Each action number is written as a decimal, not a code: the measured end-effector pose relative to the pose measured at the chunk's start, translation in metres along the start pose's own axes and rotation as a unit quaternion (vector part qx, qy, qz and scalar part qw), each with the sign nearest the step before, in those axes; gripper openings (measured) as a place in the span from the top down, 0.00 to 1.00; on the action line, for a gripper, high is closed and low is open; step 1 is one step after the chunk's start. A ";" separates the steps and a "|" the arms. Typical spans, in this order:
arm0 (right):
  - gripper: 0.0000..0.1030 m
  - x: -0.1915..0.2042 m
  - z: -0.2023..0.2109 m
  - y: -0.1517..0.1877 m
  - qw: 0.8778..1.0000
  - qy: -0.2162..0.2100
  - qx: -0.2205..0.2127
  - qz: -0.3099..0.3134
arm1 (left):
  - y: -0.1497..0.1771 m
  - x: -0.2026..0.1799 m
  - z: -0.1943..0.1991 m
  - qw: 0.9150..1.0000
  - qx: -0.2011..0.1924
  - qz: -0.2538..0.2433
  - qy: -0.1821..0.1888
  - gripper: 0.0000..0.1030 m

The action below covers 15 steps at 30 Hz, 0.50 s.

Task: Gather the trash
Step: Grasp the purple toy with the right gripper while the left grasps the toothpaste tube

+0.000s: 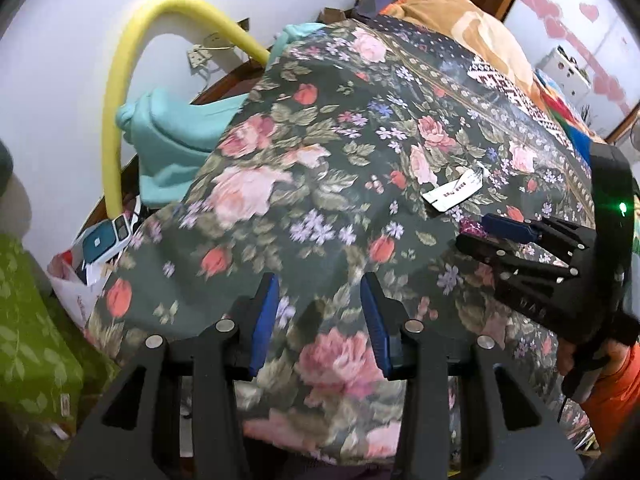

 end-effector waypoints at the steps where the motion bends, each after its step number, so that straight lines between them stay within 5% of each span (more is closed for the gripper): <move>1: 0.64 0.000 0.000 0.000 1.000 -0.001 -0.002 0.004 | -0.006 -0.004 -0.002 1.000 0.001 -0.006 0.002 0.60; 3: 0.74 -0.003 0.001 0.000 1.000 -0.002 -0.009 0.005 | -0.015 -0.012 -0.005 1.000 0.000 -0.019 0.009 0.60; 8: 0.75 -0.016 0.011 0.004 0.999 -0.042 -0.020 -0.025 | -0.038 -0.045 -0.018 0.998 -0.002 -0.047 0.041 0.60; 15: 0.75 -0.065 0.037 0.003 0.994 -0.012 -0.048 -0.098 | -0.065 -0.107 -0.045 0.993 0.002 -0.096 0.076 0.60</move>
Point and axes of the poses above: each gripper's, at about its wrist camera, not at the fingertips, and z roughly against the way its jaws point, x to its left, y to its underside, the point moved 9 cm from there along -z, roughly the way its jaws point, and after that the axes turned 5 degrees about -z, right-handed, at the moved point
